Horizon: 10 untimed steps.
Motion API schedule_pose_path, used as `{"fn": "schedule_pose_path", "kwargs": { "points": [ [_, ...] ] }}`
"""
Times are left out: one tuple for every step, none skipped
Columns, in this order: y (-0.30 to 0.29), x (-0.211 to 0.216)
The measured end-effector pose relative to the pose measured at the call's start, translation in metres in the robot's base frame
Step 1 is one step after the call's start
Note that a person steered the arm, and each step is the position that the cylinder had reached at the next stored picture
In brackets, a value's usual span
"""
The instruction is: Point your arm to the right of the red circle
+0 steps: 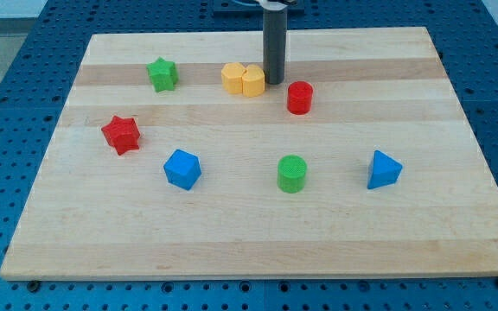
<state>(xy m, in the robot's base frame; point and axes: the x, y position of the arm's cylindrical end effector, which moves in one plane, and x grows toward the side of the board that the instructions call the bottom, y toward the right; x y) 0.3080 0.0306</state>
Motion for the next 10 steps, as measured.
{"fn": "schedule_pose_path", "kwargs": {
  "points": [
    [0.061, -0.039],
    [0.114, -0.044],
    [0.16, -0.008],
    [0.168, 0.04],
    [0.11, 0.056],
    [0.078, 0.061],
    [0.087, 0.04],
    [0.092, 0.001],
    [0.092, 0.03],
    [0.08, 0.091]
  ]
}}
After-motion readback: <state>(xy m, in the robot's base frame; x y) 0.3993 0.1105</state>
